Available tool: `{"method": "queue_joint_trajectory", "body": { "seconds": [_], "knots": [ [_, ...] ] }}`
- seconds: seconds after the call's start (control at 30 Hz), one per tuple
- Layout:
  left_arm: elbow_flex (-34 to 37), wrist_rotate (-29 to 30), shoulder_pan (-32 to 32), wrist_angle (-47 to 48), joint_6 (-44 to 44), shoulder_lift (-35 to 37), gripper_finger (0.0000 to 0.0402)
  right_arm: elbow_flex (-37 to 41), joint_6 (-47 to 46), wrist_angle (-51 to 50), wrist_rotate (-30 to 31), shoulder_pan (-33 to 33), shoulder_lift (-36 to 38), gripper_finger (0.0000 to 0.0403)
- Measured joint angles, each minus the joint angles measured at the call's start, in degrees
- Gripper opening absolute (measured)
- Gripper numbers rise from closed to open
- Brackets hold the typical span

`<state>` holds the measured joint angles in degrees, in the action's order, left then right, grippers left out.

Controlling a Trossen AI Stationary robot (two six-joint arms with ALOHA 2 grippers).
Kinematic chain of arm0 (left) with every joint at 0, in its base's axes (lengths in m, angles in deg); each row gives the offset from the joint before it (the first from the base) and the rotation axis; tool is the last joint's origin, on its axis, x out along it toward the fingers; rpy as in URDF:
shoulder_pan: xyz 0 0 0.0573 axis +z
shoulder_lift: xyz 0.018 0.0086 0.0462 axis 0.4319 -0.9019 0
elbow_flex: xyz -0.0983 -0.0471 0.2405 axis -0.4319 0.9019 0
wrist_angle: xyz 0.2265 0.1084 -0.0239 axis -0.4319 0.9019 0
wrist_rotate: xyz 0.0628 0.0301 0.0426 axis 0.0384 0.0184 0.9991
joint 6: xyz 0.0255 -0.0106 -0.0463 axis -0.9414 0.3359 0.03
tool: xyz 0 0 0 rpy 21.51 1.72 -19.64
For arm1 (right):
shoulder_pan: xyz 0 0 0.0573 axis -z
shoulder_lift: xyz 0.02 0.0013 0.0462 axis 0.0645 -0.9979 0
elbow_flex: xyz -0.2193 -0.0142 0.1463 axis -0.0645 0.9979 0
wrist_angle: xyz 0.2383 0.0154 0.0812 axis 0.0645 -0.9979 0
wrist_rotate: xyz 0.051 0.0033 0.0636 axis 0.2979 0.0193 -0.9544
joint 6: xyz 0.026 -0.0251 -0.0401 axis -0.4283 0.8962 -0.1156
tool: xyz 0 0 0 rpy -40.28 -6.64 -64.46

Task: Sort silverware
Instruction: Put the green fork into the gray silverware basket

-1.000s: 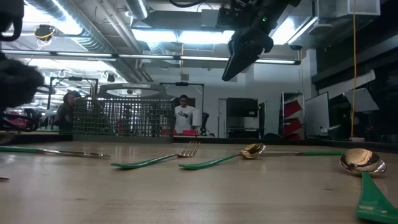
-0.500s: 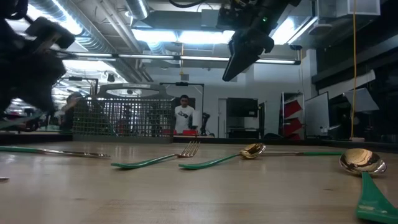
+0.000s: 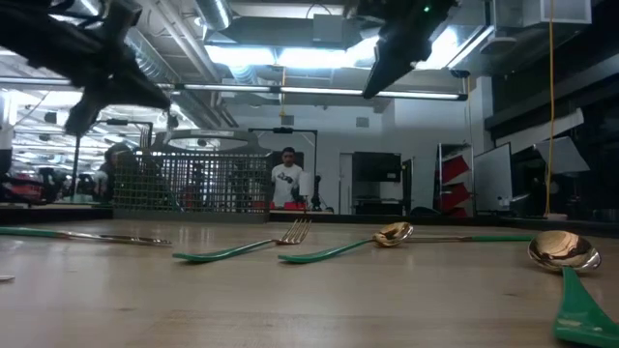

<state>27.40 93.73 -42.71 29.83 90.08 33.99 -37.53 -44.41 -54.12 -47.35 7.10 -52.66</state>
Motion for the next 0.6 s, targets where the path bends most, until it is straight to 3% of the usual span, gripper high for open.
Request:
{"method": "queue_joint_trajectory", "body": {
  "seconds": [0.2,0.37,0.47,0.6],
  "knots": [
    [-0.03,4.71,11.46,-12.93,-28.85,7.54,0.0003,0.0,-4.43,-5.75,-0.56,-0.01,1.68,0.0115],
    [-0.07,6.15,21.03,-27.17,-52.02,8.77,0.0006,1.52,-5.75,-4.8,-2.16,-0.01,1.71,0.0115],
    [-0.07,7.0,26.75,-30.49,-58.57,7.39,0.0003,3.65,-5.73,-3.5,-2.59,-0.01,1.64,0.0115],
    [-0.07,7.11,33.91,-30.43,-59.34,3.53,0.0005,7.28,-5.72,1.78,-3.69,0.0,1.64,0.0115]
  ]
}}
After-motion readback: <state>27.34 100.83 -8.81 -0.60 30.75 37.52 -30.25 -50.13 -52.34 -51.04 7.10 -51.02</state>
